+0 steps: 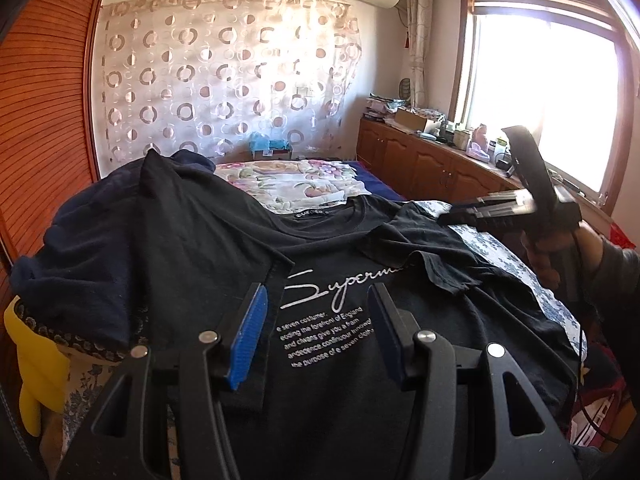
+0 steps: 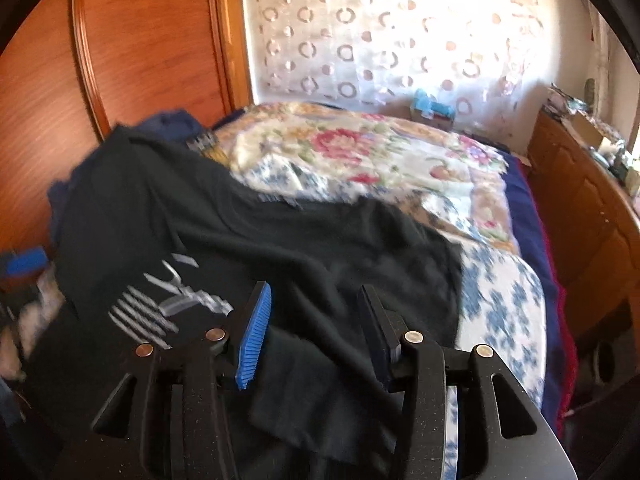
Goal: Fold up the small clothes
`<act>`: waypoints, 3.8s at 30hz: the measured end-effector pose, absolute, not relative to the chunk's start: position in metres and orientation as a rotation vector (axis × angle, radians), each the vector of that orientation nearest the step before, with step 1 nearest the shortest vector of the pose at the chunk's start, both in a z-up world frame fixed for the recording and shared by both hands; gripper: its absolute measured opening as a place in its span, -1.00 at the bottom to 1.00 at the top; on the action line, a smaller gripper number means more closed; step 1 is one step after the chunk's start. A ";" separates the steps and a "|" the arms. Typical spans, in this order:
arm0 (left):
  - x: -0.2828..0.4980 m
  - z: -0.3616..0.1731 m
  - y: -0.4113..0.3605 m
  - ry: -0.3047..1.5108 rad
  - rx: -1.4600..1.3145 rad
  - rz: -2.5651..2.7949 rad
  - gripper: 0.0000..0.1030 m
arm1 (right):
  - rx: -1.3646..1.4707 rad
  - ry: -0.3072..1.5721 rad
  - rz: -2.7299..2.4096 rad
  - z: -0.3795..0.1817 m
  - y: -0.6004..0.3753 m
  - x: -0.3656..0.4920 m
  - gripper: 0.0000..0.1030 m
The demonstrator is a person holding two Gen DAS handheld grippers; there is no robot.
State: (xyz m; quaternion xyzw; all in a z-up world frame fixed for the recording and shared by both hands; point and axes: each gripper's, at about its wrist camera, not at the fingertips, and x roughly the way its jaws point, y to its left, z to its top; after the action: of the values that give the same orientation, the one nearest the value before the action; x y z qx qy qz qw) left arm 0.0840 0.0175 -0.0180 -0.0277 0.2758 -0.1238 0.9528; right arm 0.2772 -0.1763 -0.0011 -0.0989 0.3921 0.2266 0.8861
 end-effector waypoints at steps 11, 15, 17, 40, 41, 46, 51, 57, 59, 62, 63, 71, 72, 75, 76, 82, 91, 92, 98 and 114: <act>0.122 -0.013 0.055 0.579 -0.033 -0.149 0.01 | -0.175 0.866 0.303 -0.048 -0.222 0.312 0.25; 0.142 -0.012 0.071 0.591 -0.029 -0.108 0.01 | -0.189 0.871 0.287 -0.054 -0.230 0.328 0.31; 0.152 -0.012 0.077 0.598 -0.031 -0.089 0.01 | -0.186 0.878 0.278 -0.057 -0.230 0.339 0.33; 0.222 -0.021 0.104 0.719 0.028 -0.014 0.01 | -0.168 0.895 0.324 -0.069 -0.237 0.398 0.35; 0.225 -0.021 0.106 0.724 0.022 -0.019 0.01 | -0.165 0.896 0.325 -0.069 -0.237 0.398 0.36; 0.232 -0.019 0.110 0.722 -0.005 -0.063 -0.07 | -0.169 0.895 0.322 -0.070 -0.236 0.397 0.37; 0.242 -0.012 0.110 0.717 -0.011 -0.108 -0.46 | -0.170 0.894 0.323 -0.071 -0.237 0.396 0.37; 0.234 0.001 0.099 0.660 0.033 -0.133 -0.97 | -0.172 0.892 0.323 -0.071 -0.238 0.396 0.37; 0.228 0.006 0.093 0.641 0.044 -0.145 -0.97 | -0.163 0.894 0.347 -0.070 -0.236 0.397 0.23; 0.217 0.012 0.082 0.613 0.048 -0.173 -0.98 | -0.161 0.899 0.398 -0.067 -0.234 0.396 -0.43; 0.213 0.014 0.080 0.605 0.047 -0.180 -0.98 | -0.151 0.910 0.419 -0.066 -0.233 0.395 -0.78; 0.165 0.036 0.066 0.502 0.030 -0.219 -0.98 | -0.136 0.776 0.431 -0.024 -0.228 0.360 -0.91; 0.154 0.038 0.065 0.482 0.023 -0.220 -0.98 | -0.131 0.760 0.432 -0.018 -0.228 0.355 -0.91; 0.129 0.040 0.066 0.453 -0.003 -0.234 -0.98 | -0.105 0.694 0.438 0.006 -0.234 0.322 -0.91; 0.121 0.040 0.066 0.450 -0.009 -0.237 -0.98 | -0.103 0.680 0.441 0.011 -0.235 0.311 -0.91; 0.080 0.028 0.067 0.458 -0.013 -0.255 -0.98 | -0.087 0.629 0.448 0.027 -0.246 0.244 -0.91; 0.004 0.011 0.081 0.467 -0.085 -0.237 -0.98 | -0.039 0.627 0.431 0.027 -0.274 0.147 -0.91; -0.005 0.008 0.083 0.470 -0.091 -0.235 -0.98 | -0.035 0.632 0.431 0.025 -0.277 0.136 -0.91; -0.036 -0.001 0.086 0.485 -0.080 -0.205 -0.98 | -0.015 0.665 0.416 0.021 -0.291 0.086 -0.91; -0.058 -0.032 0.102 0.564 -0.087 -0.171 -0.66 | -0.067 0.794 0.431 -0.009 -0.285 0.040 -0.89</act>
State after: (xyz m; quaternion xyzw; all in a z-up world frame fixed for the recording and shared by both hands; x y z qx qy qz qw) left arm -0.0577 0.1022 -0.0317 -0.0427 0.2779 -0.0843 0.9560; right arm 0.0400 -0.2851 -0.0087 -0.0322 0.3838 0.2080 0.8991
